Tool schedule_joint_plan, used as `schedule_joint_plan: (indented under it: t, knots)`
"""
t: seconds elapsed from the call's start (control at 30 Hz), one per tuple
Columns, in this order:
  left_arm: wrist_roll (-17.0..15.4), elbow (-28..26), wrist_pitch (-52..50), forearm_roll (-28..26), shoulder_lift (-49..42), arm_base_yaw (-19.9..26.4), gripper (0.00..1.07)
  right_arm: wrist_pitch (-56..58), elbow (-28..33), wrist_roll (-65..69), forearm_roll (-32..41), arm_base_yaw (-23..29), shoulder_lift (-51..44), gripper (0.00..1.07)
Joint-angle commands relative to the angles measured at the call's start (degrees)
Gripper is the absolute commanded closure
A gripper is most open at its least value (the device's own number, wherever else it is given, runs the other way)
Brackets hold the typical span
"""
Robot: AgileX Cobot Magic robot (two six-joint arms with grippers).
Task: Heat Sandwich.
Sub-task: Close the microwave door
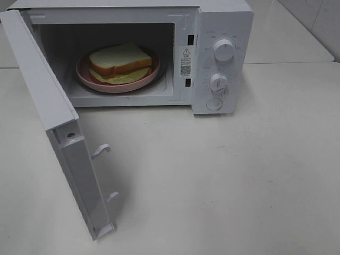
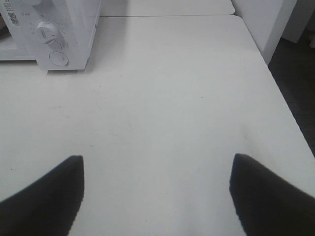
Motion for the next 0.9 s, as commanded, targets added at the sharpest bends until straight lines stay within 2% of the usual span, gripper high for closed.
schedule_joint_plan:
  t: [0.03,0.9]
  knots:
    - [0.11,0.0,-0.8,-0.29,-0.63,0.29,0.09,-0.86,0.06,-0.69,0.11,-0.17,-1.55,0.31]
    - [-0.57,0.0,-0.8,0.06,-0.63,0.29,0.09,-0.86,0.06,-0.69,0.11,-0.17,-1.55,0.31]
